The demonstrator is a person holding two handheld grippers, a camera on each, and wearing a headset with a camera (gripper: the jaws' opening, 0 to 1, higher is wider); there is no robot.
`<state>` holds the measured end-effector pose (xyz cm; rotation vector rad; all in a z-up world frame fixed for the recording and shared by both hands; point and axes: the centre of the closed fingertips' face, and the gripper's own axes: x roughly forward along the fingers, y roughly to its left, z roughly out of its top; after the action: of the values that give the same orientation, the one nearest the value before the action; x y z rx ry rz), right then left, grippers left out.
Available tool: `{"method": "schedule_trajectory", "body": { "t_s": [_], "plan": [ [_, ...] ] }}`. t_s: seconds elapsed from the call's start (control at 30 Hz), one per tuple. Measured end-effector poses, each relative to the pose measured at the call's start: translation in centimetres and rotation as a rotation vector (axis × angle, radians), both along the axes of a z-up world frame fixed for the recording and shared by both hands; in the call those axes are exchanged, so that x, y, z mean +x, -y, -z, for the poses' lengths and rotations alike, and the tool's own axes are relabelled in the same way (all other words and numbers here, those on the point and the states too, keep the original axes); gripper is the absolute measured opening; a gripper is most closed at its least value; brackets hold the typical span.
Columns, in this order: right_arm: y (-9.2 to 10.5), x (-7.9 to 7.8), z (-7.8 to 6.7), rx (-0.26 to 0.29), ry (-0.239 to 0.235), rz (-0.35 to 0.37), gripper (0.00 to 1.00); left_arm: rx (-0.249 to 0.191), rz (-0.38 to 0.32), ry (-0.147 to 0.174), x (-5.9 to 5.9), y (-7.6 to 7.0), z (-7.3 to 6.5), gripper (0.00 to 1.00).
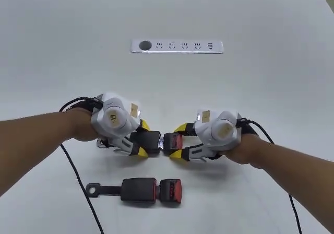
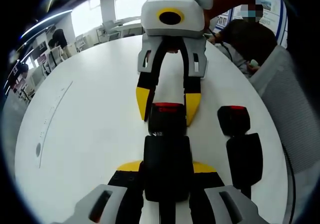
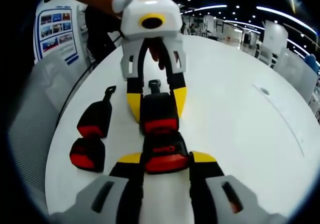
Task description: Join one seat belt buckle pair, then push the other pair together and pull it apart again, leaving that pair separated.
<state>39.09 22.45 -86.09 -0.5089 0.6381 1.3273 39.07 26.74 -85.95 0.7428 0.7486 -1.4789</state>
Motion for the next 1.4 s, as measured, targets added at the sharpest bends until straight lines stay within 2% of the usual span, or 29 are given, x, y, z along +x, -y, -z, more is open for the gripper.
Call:
{"method": "schedule_trajectory", "body": {
  "t_s": [0.5,0.67,1.4],
  "plan": [
    [0.4,0.0,-0.1,-0.001,0.0,-0.007,0.36,0.004,0.011,-0.005,0.1,-0.2,0.1,0.36],
    [1.7,0.0,-0.1,-0.024,0.005,-0.019,0.36,0.001,0.003,-0.008,-0.1,-0.1,0.0,0.36],
    [6.4,-0.3,0.0,-0.028,-0.002,0.016,0.36,0.001,-0.008,-0.013,0.1,0.0,0.1,0.36]
  ]
}}
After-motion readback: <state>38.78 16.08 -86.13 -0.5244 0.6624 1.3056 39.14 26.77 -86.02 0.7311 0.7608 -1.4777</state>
